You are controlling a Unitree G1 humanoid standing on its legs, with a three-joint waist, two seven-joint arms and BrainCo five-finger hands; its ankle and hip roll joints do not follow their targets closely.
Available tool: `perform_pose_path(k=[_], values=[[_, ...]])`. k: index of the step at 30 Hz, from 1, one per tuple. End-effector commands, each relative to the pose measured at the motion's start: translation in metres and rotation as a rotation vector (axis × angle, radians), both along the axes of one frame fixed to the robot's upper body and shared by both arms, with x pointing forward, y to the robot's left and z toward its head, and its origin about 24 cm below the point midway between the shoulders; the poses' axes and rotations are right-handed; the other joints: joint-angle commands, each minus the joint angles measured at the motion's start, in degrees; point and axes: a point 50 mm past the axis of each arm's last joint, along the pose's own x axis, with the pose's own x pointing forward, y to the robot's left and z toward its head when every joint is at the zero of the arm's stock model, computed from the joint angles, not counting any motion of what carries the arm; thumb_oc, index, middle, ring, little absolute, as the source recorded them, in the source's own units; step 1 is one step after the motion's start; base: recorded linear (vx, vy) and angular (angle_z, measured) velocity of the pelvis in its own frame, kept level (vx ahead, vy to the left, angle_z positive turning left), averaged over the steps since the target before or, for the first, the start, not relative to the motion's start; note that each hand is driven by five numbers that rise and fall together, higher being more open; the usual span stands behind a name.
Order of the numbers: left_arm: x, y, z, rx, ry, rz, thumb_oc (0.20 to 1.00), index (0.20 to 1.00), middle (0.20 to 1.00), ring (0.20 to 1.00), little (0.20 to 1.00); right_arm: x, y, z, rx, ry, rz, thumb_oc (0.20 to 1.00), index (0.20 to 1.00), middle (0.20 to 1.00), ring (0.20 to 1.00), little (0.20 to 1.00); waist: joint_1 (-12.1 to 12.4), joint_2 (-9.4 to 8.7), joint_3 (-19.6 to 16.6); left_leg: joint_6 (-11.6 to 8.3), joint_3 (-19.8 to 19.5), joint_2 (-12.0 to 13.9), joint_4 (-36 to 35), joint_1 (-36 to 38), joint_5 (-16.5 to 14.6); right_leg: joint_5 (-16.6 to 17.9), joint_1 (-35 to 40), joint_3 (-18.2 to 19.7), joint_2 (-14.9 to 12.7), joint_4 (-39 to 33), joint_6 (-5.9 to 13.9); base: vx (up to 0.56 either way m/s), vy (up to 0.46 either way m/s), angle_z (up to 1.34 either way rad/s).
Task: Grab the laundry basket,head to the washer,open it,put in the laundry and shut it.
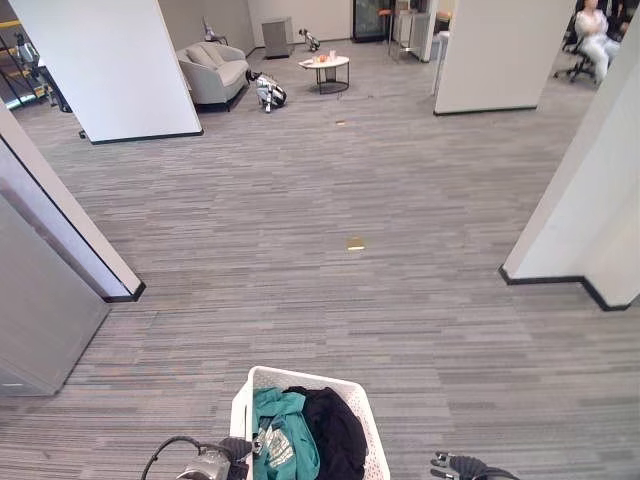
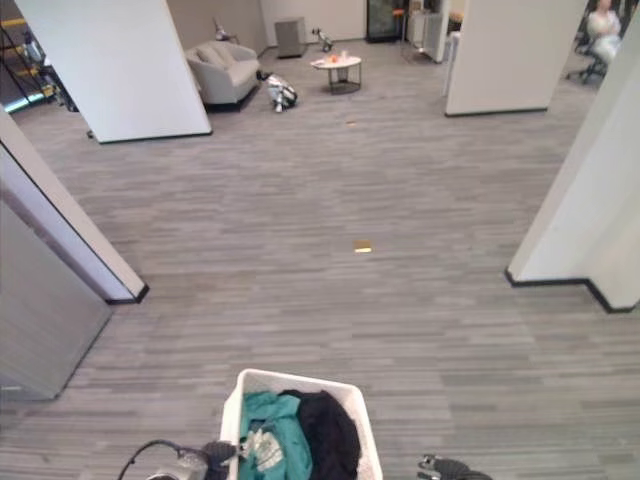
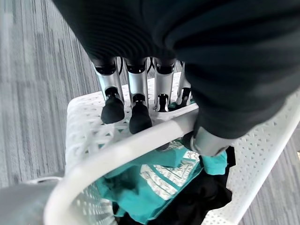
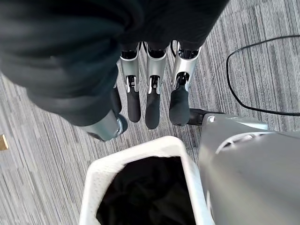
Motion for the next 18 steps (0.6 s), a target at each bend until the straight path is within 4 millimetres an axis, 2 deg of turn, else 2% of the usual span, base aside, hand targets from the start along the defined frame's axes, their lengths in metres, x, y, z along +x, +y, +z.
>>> perform_pose_path(k=[1, 3, 4, 5, 6, 7, 11, 15, 18], values=[[0.011, -0.010, 0.002, -0.083, -0.053, 0.057, 0.200, 0.200, 0.200, 0.200, 0.200, -0.004, 0.003, -0.002, 0.007, 0.029, 0.017, 0.200, 0.200, 0.200, 0.200, 0.200, 0.2, -1.91, -0.9, 0.24, -0.7, -4.1, -6.6, -0.1, 6.3, 6.5, 6.3, 0.6, -2.8, -10.1, 6.89, 0.02, -0.025, 0.04], [0.009, -0.009, 0.002, -0.091, -0.047, 0.085, 0.200, 0.200, 0.200, 0.200, 0.200, -0.007, 0.001, -0.002, 0.003, 0.035, 0.005, 0.200, 0.200, 0.200, 0.200, 0.200, 0.3, -1.92, -0.9, 0.18, -0.9, -4.2, -6.6, -0.1, 6.2, 6.3, 6.4, 0.4, -2.8, -10.0, 6.82, 0.02, -0.016, 0.01], [0.009, -0.009, 0.002, -0.091, -0.047, 0.085, 0.200, 0.200, 0.200, 0.200, 0.200, -0.007, 0.001, -0.002, 0.003, 0.035, 0.005, 0.253, 0.253, 0.253, 0.253, 0.253, 0.3, -1.92, -0.9, 0.18, -0.9, -4.2, -6.6, -0.1, 6.2, 6.3, 6.4, 0.4, -2.8, -10.0, 6.82, 0.04, -0.031, 0.02], [0.005, -0.008, 0.001, -0.103, -0.041, 0.122, 0.200, 0.200, 0.200, 0.200, 0.200, -0.012, -0.001, -0.003, -0.002, 0.049, -0.005, 0.548, 0.548, 0.548, 0.548, 0.548, 0.4, -1.98, -0.9, 0.12, -1.1, -4.2, -6.6, -0.1, 6.2, 6.2, 6.5, 0.2, -2.8, -10.0, 6.78, 0.03, -0.031, 0.02], [0.005, -0.008, 0.000, -0.106, -0.039, 0.131, 0.200, 0.200, 0.200, 0.200, 0.200, -0.015, -0.003, -0.003, -0.011, 0.063, -0.002, 0.915, 0.915, 0.915, 0.915, 0.915, 0.5, -2.00, -0.9, 0.09, -1.3, -4.2, -6.6, -0.1, 6.2, 6.2, 6.6, 0.1, -2.8, -10.1, 6.77, 0.05, -0.045, 0.01], [0.002, -0.007, 0.000, -0.111, -0.032, 0.153, 0.200, 0.200, 0.200, 0.200, 0.200, -0.018, -0.006, -0.003, -0.026, 0.081, 0.005, 1.000, 1.000, 1.000, 1.000, 1.000, 0.7, -2.04, -0.8, 0.06, -1.4, -4.2, -6.6, -0.2, 6.2, 6.2, 6.6, -0.1, -2.8, -10.1, 6.77, 0.04, -0.032, 0.03], [0.000, -0.007, -0.001, -0.132, -0.028, 0.192, 0.200, 0.200, 0.200, 0.200, 0.200, -0.018, -0.012, -0.001, -0.048, 0.087, -0.002, 1.000, 1.000, 1.000, 1.000, 1.000, 0.9, -2.05, -0.8, -0.05, -1.7, -4.2, -6.6, -0.4, 6.3, 6.1, 6.8, -0.5, -2.9, -10.3, 6.77, 0.03, -0.025, 0.07], [-0.006, -0.003, -0.002, -0.166, -0.026, 0.304, 0.200, 0.200, 0.200, 0.200, 0.200, -0.017, -0.022, 0.002, -0.067, 0.070, -0.045, 1.000, 1.000, 1.000, 1.000, 1.000, 0.8, -1.93, -0.8, -0.25, -1.8, -4.2, -6.6, -0.8, 6.4, 6.0, 6.7, -0.6, -2.8, -10.5, 6.74, 0.03, -0.017, 0.11], [-0.002, -0.003, -0.001, -0.203, -0.054, 0.376, 0.200, 0.200, 0.200, 0.200, 0.200, -0.016, -0.030, 0.005, -0.090, 0.064, -0.063, 1.000, 1.000, 1.000, 1.000, 1.000, 0.8, -1.78, -0.7, -0.31, -2.0, -4.1, -6.6, -0.9, 6.4, 5.9, 6.7, -0.8, -2.8, -10.4, 6.62, 0.01, -0.004, -0.01]])
